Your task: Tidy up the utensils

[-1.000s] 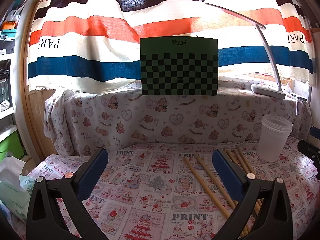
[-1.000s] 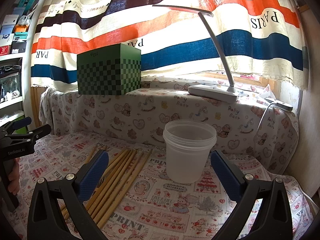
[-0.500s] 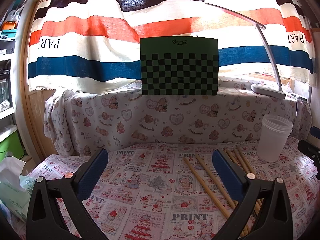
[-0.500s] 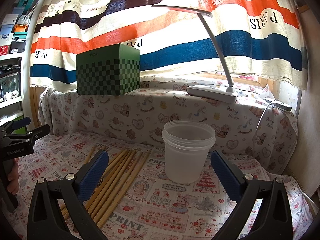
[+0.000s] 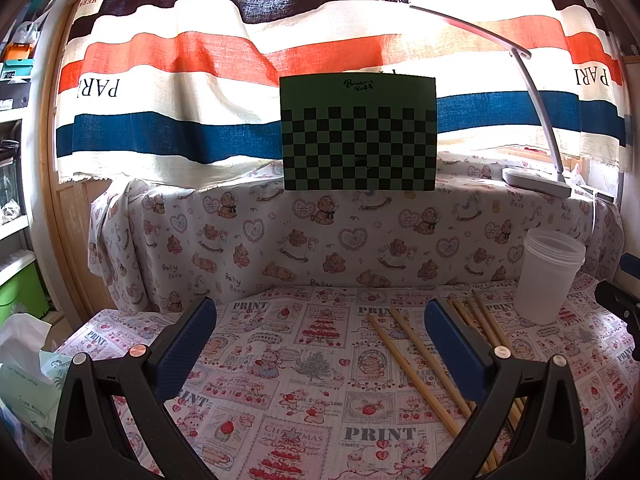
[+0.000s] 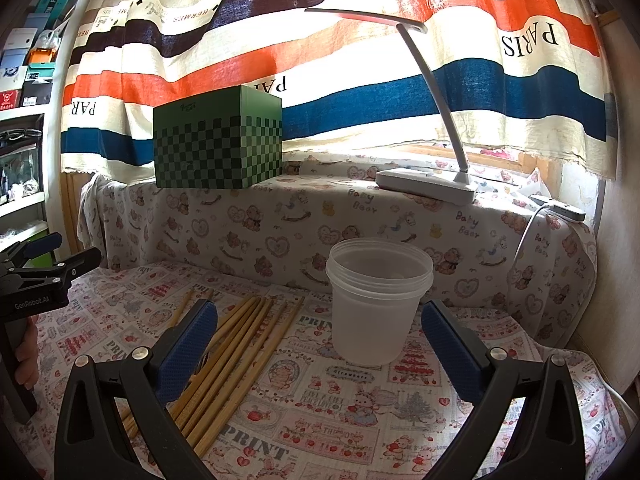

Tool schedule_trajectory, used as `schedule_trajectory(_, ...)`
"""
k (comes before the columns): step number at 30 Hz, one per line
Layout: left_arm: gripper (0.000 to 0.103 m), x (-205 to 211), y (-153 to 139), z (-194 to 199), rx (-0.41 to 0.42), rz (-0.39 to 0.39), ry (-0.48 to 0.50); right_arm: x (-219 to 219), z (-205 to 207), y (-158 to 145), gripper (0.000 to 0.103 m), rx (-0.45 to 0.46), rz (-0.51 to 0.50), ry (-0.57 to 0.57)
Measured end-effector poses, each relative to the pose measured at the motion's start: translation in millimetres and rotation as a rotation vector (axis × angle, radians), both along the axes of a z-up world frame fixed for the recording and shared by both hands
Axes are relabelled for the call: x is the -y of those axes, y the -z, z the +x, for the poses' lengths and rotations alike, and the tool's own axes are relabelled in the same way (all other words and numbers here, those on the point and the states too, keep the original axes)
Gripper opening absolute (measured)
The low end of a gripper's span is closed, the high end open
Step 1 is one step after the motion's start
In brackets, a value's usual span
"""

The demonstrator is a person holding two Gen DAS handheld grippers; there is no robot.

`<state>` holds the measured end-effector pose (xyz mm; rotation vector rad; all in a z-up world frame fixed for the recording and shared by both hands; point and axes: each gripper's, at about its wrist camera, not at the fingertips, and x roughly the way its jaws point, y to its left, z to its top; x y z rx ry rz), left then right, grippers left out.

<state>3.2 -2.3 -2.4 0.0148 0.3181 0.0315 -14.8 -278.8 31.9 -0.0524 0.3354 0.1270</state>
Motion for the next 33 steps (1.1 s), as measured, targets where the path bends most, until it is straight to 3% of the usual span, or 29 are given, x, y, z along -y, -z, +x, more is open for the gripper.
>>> schedule_trajectory(17,0.103,0.2,-0.1,0.0,0.0,-0.001,0.0,-1.1,0.1,0.3,0.103,-0.001,-0.005,0.002)
schedule_trajectory(21,0.103,0.5,0.0,0.1,0.001,0.002,0.0,1.2,-1.0,0.6,0.103,-0.018,0.038,-0.034)
schedule_trajectory(26,0.103,-0.7,0.9,3.5,-0.01,-0.011,0.03,12.0,-14.4,-4.3,0.103,0.04,0.101,0.13)
schedule_trajectory(28,0.103,-5.3,1.0,8.0,-0.02,-0.033,0.01,18.4,-9.3,-5.8,0.097,-0.035,0.17,0.048)
schedule_trajectory(30,0.103,-11.1,1.4,9.8,-0.028,-0.056,-0.008,19.3,-5.1,-5.9,0.072,-0.091,0.186,0.01)
schedule_trajectory(33,0.103,-16.1,1.2,7.5,-0.019,-0.08,-0.023,8.4,4.2,-3.0,0.066,-0.199,0.129,0.084)
